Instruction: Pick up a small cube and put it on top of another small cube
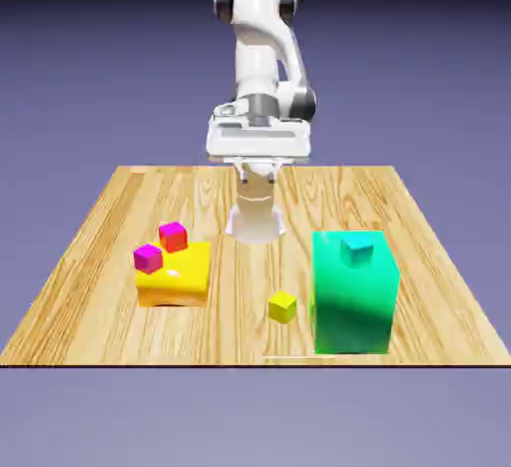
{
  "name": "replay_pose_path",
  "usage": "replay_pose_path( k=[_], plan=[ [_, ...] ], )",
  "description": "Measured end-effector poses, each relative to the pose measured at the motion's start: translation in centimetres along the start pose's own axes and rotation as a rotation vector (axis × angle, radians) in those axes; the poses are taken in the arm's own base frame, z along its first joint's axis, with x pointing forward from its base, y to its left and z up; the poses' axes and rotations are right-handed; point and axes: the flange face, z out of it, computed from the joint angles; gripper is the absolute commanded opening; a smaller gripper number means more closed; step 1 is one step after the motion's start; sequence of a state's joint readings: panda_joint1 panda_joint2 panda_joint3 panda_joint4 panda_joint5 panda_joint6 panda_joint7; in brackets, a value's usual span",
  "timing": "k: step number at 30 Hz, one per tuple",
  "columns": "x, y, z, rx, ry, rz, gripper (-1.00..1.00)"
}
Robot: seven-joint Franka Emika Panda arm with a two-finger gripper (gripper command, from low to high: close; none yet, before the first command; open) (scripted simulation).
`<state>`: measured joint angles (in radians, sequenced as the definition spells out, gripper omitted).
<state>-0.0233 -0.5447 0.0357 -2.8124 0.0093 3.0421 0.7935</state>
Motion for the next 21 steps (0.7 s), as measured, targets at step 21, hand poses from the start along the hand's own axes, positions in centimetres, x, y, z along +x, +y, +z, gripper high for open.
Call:
replay_pose_path(
  k=[21],
  plan=[
    [-8.2,10.6,13.5,-0.429,-0.065,1.028,0.00]
  ],
)
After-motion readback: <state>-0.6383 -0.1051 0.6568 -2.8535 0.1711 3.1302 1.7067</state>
